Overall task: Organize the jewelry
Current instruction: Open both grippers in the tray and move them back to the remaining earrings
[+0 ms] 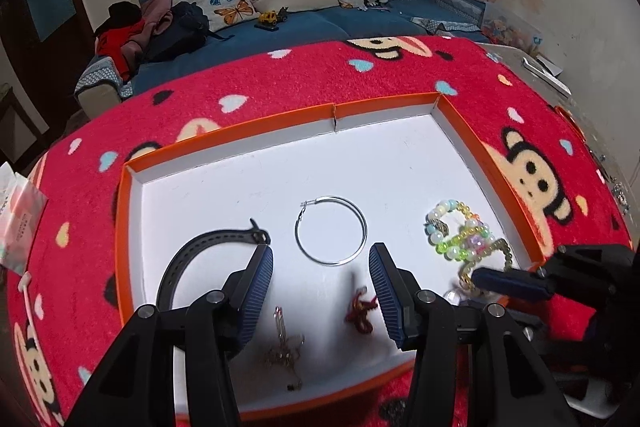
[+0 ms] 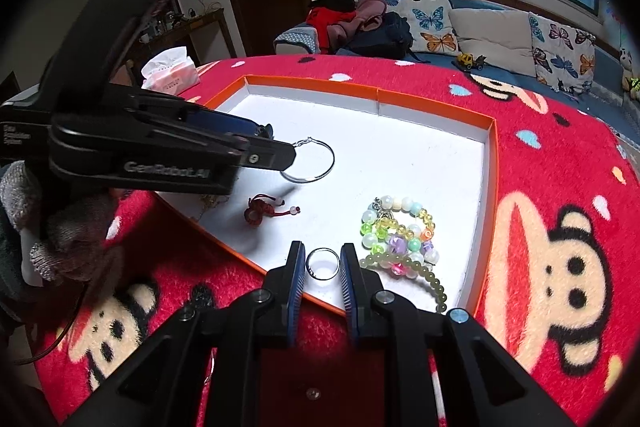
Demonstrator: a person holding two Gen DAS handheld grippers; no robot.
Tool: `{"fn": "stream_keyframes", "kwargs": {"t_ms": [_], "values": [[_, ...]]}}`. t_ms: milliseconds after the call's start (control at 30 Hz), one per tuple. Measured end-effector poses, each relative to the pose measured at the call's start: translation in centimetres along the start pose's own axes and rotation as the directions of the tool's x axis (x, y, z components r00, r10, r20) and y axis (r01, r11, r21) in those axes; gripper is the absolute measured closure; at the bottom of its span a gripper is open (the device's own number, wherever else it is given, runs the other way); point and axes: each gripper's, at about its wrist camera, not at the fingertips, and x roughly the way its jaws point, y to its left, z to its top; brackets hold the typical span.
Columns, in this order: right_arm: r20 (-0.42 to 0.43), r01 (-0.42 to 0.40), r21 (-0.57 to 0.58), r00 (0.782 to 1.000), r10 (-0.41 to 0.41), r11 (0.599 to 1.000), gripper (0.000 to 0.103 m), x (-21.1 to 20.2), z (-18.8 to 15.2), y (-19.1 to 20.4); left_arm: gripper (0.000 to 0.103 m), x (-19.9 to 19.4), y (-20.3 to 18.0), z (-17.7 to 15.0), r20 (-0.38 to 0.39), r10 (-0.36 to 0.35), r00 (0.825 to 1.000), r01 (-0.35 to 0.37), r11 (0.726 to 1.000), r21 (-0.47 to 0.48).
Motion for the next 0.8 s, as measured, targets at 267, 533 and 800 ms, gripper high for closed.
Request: {"fn": "stream_keyframes", "kwargs": {"t_ms": [267,533,800], "values": [[0.000,0.007,-0.006,1.000,-0.007,1.000,0.082,-0.8,0.0,0.2,0.049,-3.4,-0.4,-2.1,0.013,0.002,1.000,-0.002,1.000,0.017],[0.013,0.023,-0.018,1.000,-0.023,1.000,0.082,-3.0,-0.8,0.7,0.048,-6.5,-2.3,-6.7,-0.004,-0.028,1.000,0.028,0.997,0.075],[0.003,0.040,0.000,0.999,-0.040,0.999,0.082,-4.4,-2.3,0.4,0.041,-7.5,-4.5,-11.8,-0.064,-0.078,0.995,0.088,0.983,0.163]]}}
